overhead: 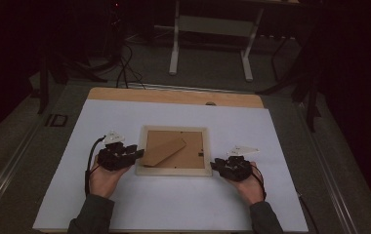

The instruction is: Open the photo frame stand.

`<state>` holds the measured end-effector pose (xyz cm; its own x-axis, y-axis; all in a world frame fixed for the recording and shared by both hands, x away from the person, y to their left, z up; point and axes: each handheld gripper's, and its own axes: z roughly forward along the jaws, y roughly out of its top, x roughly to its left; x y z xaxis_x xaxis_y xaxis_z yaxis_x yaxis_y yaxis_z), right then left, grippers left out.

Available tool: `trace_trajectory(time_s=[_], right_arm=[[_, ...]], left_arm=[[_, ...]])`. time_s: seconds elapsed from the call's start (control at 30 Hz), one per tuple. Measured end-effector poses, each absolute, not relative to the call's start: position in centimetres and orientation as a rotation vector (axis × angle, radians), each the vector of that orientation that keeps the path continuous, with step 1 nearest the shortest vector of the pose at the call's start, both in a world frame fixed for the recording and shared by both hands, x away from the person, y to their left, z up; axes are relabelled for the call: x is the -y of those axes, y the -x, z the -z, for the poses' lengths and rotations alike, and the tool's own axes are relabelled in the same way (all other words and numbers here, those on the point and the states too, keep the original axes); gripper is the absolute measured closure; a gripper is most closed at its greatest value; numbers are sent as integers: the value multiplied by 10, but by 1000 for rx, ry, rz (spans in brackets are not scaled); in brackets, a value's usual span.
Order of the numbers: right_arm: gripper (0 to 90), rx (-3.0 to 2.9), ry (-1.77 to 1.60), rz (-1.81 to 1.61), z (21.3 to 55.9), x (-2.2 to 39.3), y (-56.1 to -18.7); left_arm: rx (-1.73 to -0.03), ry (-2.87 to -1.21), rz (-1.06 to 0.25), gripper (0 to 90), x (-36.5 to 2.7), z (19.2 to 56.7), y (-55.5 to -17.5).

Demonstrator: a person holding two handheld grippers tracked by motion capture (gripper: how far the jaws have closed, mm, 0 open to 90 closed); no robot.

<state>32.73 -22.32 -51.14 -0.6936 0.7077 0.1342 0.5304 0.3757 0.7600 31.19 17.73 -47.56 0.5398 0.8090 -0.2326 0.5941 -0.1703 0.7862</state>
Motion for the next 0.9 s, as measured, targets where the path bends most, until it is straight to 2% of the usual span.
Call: trace_trajectory(time_s=[0.37, 0.9], right_arm=[[663, -2422, -1102, -1220, 511, 223, -327], [655, -2427, -1101, -1218, 512, 224, -328]], left_arm=[[-1087, -1922, -184, 599, -165, 475, -339], [-1011, -2019, -27, 505, -146, 486, -367]])
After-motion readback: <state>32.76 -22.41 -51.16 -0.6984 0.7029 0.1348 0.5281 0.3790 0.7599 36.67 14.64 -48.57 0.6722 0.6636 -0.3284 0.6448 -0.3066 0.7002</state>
